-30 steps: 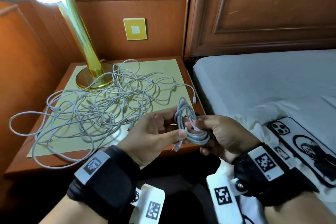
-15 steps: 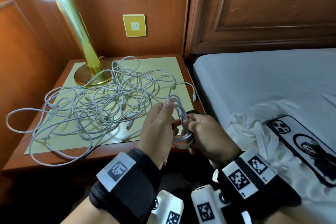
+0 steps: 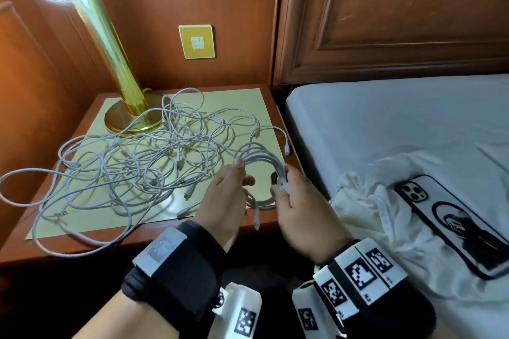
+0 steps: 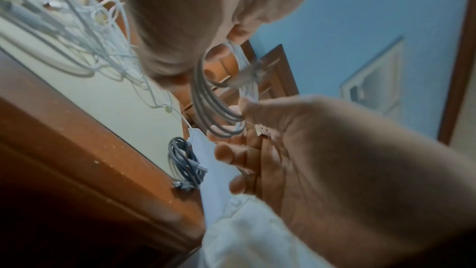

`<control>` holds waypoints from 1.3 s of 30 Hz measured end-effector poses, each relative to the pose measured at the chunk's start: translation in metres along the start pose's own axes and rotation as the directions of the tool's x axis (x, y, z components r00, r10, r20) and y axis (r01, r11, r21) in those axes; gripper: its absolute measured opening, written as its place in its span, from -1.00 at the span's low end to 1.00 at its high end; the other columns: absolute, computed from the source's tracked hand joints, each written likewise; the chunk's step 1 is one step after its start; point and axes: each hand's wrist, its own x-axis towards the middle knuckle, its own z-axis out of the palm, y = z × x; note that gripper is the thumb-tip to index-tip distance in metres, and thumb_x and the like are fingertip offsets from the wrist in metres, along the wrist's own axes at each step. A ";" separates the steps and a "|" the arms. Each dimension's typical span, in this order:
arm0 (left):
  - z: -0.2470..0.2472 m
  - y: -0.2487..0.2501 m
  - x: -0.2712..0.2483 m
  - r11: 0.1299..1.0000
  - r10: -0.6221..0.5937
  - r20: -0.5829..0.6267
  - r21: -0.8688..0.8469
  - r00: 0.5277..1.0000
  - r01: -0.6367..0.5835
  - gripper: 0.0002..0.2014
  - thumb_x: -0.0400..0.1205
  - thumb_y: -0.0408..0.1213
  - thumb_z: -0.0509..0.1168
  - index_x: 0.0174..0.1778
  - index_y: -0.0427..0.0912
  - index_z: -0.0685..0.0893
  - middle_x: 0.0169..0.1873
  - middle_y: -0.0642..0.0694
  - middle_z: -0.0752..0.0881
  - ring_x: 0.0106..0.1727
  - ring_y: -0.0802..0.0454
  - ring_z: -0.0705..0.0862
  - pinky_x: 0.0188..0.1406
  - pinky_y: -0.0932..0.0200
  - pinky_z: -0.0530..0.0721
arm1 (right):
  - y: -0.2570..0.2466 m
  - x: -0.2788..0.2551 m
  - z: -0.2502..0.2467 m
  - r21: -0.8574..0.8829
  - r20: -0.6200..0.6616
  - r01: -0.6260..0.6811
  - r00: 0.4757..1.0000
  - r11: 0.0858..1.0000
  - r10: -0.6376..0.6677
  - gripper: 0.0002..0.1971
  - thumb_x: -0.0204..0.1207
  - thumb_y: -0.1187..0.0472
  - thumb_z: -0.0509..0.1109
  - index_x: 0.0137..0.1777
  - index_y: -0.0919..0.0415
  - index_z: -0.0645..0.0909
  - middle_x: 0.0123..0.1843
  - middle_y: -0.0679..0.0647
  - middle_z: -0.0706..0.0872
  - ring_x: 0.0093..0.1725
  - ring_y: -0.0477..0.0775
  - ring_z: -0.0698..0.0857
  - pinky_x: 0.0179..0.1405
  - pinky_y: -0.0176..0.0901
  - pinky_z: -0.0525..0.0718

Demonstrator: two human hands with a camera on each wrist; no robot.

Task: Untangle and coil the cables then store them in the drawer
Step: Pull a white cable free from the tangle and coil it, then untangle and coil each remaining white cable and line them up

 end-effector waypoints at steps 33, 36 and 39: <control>0.017 -0.002 0.151 0.098 -0.201 0.200 0.978 0.959 -0.184 -0.68 0.75 -0.21 0.12 0.39 0.02 0.63 0.45 -0.18 0.41 0.49 -0.29 0.38 0.46 -0.22 0.51 | 0.080 0.101 -0.037 0.662 -0.317 -0.151 0.831 0.734 0.457 -0.91 0.67 0.19 0.38 0.05 0.02 0.71 -0.48 -0.05 0.66 -0.54 -0.08 0.57 -0.36 -0.03 0.65; 0.010 0.005 0.153 0.076 -0.202 0.249 0.968 0.947 -0.238 -0.72 0.77 -0.22 0.16 0.36 -0.05 0.65 0.40 -0.20 0.46 0.36 -0.18 0.53 0.36 -0.08 0.61 | 0.079 0.119 -0.034 0.638 -0.313 -0.172 0.832 0.750 0.457 -0.92 0.67 0.21 0.36 0.03 0.03 0.68 -0.45 0.00 0.67 -0.57 -0.08 0.58 -0.32 0.04 0.70; -0.001 0.012 0.158 0.226 -0.203 0.234 0.956 0.951 -0.187 -0.78 0.77 -0.12 0.19 0.19 -0.06 0.70 0.20 -0.16 0.58 0.06 -0.08 0.62 0.09 0.08 0.65 | 0.080 0.134 -0.032 0.606 -0.294 -0.220 0.831 0.765 0.472 -0.91 0.67 0.21 0.34 -0.01 0.03 0.67 -0.43 0.03 0.69 -0.58 -0.07 0.61 -0.20 0.22 0.77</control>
